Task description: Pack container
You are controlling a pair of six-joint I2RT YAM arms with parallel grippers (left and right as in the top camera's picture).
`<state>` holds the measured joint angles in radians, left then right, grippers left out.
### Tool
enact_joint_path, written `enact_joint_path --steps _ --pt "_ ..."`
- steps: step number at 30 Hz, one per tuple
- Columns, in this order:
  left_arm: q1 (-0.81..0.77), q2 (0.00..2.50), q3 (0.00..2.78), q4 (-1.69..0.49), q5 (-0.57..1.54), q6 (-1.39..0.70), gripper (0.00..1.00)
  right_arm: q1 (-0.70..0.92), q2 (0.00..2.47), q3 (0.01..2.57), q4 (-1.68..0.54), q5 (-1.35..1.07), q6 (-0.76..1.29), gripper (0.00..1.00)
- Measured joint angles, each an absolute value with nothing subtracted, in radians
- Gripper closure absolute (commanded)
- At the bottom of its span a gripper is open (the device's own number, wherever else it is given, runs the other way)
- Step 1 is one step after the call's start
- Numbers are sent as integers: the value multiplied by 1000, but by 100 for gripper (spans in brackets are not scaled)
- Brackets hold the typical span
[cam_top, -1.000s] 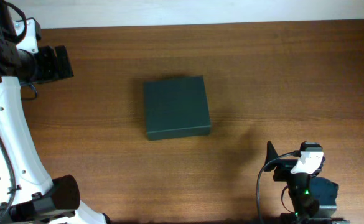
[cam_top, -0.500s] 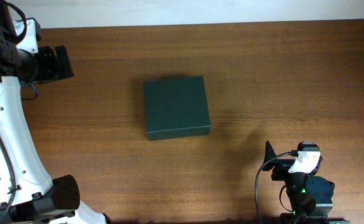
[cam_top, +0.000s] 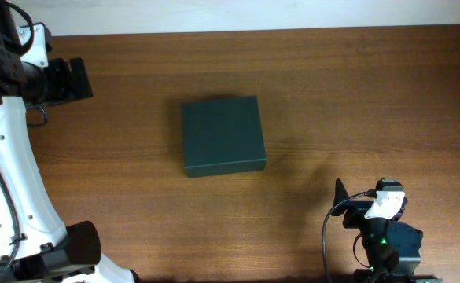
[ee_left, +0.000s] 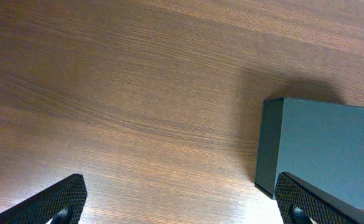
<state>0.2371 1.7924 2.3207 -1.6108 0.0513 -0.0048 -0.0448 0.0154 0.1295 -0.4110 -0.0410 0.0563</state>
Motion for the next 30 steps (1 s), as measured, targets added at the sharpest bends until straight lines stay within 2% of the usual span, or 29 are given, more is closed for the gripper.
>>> enact_joint_path --steps 18,25,30 --pt "232 1778 2317 -1609 51 -5 1 -45 15 130 -411 -41 56 1" --pt "111 1489 2146 -1598 49 -5 1 -45 15 130 -411 -41 56 1" --pt "47 1188 1925 -1436 44 -4 1 -45 15 130 -411 -41 56 1"
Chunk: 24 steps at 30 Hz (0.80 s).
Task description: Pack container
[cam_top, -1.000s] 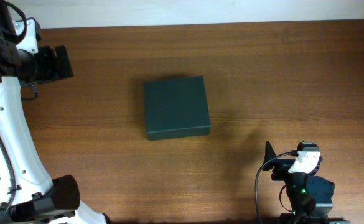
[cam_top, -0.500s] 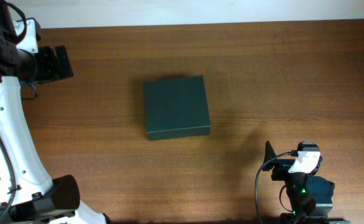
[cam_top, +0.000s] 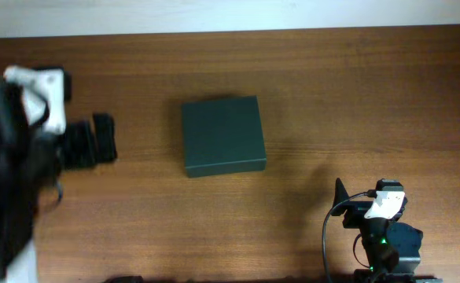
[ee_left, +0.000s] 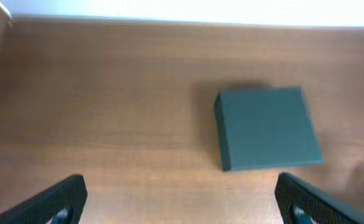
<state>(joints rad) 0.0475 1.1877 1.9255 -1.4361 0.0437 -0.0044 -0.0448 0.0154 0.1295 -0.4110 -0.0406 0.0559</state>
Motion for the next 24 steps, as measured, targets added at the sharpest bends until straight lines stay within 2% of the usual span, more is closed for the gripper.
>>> enact_joint_path --steps 3,10,12,18,24 --pt "22 1024 1735 -1245 37 -4 1 -45 15 129 -411 -41 56 1" --pt "-52 703 1188 -622 31 -5 1 -45 15 128 -411 -38 56 1" --pt "-54 622 1047 -525 30 -4 1 -45 15 128 -410 -38 56 1" --pt "-54 430 676 -397 26 -4 1 -45 15 128 -410 -37 56 1" --pt "-54 312 456 -344 25 -4 1 -45 15 128 -410 -38 56 1"
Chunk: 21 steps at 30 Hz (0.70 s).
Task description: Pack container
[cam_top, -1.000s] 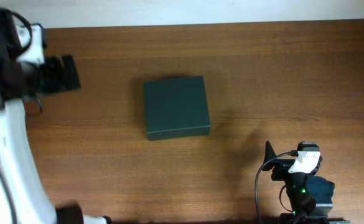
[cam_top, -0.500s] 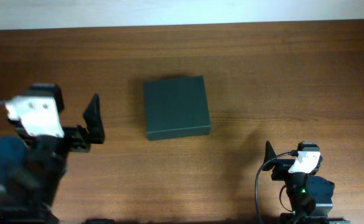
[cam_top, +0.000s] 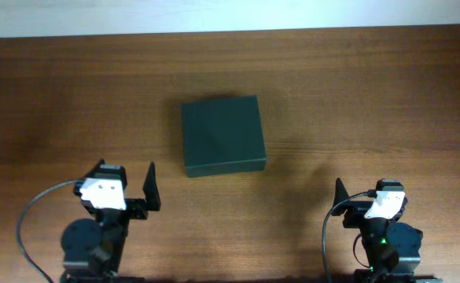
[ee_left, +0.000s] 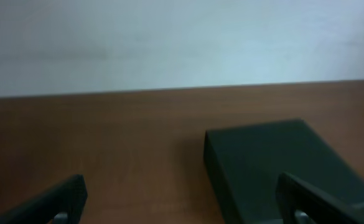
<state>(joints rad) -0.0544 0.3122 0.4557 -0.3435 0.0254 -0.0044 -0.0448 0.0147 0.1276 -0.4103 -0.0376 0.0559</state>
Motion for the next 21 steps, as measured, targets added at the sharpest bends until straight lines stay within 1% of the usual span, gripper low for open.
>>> enact_joint_path --steps 21 --pt "-54 22 117 -296 25 -4 1 -45 15 128 -410 -37 56 1"
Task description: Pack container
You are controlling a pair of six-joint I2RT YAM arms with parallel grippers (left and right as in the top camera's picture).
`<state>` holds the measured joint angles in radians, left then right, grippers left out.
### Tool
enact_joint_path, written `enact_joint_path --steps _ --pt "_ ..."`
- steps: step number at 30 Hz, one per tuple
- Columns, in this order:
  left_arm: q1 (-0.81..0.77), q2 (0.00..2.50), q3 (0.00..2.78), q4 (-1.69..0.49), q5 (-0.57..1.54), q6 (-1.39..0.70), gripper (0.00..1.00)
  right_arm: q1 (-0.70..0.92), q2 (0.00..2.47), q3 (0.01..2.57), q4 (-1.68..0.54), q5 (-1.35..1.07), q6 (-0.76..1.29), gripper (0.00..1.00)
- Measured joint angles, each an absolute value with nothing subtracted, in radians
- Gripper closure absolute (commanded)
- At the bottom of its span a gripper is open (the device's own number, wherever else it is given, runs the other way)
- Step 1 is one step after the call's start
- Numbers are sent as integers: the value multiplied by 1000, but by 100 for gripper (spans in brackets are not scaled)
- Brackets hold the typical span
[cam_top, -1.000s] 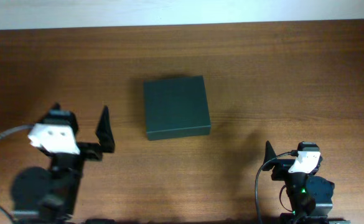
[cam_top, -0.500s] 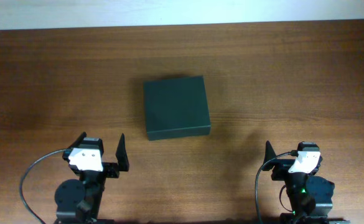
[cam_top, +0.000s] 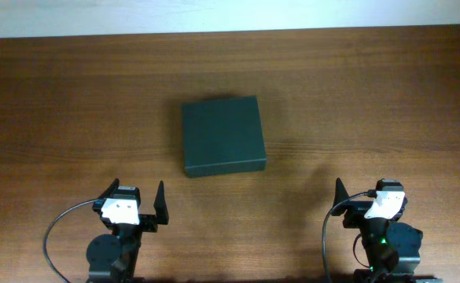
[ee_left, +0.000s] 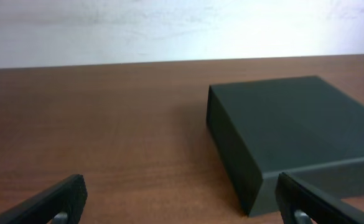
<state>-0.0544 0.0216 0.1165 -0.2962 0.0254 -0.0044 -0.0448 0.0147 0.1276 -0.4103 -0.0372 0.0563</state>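
A dark green closed box [cam_top: 222, 135] lies flat on the wooden table [cam_top: 355, 94], a little left of the middle. My left gripper [cam_top: 136, 198] is folded back at the front edge, well in front of the box, open with nothing between its fingers. In the left wrist view the box [ee_left: 294, 124] sits ahead and to the right, beyond the open left gripper [ee_left: 182, 211], whose dark fingertips [ee_left: 54, 200] show at the bottom corners. My right gripper [cam_top: 369, 206] rests at the front right, open and holding nothing.
A pale wall [ee_left: 169, 25] runs along the table's far edge. Black cables loop from both arm bases at the front edge. Bare wood surrounds the box on all sides.
My left arm has settled slightly lower and to the right at the front edge, and its camera now looks level across the table. The box and right arm have not moved.
My left gripper was first open over the table at the far left, just left of the box. It was then higher and further back, looking down at the whole box. Then it was folded at the front edge, where it rests now. The box stayed put.
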Motion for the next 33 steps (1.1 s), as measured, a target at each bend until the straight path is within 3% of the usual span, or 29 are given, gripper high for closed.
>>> enact_joint_path --steps 33 --pt "-54 15 93 -279 25 -4 1 -45 15 128 -410 -38 56 1"
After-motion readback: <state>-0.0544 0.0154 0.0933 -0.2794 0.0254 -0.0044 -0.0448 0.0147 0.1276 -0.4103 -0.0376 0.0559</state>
